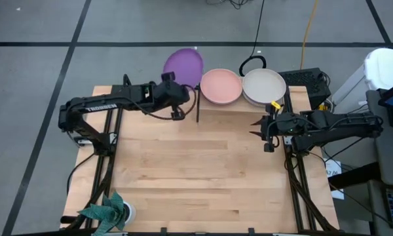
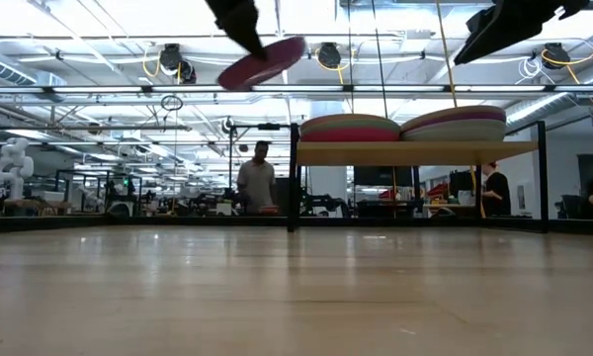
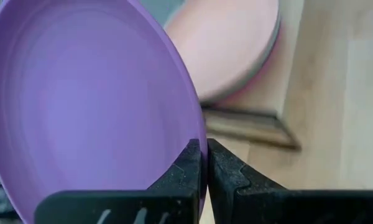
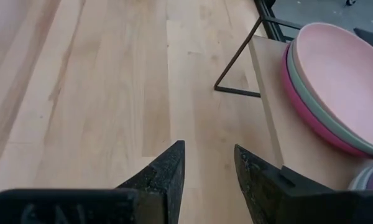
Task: Place and stack plates onto a shelf
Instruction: Stack the violet plate on top of the light orange plate on the shelf
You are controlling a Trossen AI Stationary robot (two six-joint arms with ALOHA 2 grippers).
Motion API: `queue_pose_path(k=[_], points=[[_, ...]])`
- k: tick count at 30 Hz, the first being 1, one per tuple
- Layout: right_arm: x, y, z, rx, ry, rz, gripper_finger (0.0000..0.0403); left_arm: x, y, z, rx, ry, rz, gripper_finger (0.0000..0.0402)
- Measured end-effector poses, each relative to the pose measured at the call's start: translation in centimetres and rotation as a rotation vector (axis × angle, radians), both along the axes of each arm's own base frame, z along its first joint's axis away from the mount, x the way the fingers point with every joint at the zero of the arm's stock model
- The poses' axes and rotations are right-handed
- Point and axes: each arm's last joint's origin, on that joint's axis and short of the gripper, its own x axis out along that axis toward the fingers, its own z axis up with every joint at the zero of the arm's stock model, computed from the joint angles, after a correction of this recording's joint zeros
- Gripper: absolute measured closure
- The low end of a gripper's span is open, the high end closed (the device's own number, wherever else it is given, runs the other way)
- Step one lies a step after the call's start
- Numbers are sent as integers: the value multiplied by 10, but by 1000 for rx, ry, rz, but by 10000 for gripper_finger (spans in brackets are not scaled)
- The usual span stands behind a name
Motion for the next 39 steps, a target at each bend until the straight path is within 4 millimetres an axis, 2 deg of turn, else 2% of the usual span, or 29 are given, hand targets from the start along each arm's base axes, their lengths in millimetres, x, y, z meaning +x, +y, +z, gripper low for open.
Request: queue_pose_path(k=[3, 9, 17, 23, 27, 31, 39], points=[[-1, 1, 0, 16, -5, -5, 282, 10, 1, 3, 26, -1, -57, 391], [-3, 3, -1, 50, -2, -13, 282, 50, 6, 6, 67, -17, -139, 391], [-7, 6, -6, 91, 50, -43, 282, 114, 21, -12, 89, 41, -225, 391], [-10, 5, -9, 117, 89, -77, 282, 148, 33, -35, 93, 92, -237, 391], [-12, 5, -10, 117, 109, -82, 282, 155, 40, -51, 83, 138, -237, 391], [-12, 5, -10, 120, 111, -86, 282, 153, 40, -59, 52, 180, -223, 391], [-12, 4, -10, 112, 105, -105, 282, 149, 41, -65, 14, 207, -198, 378]])
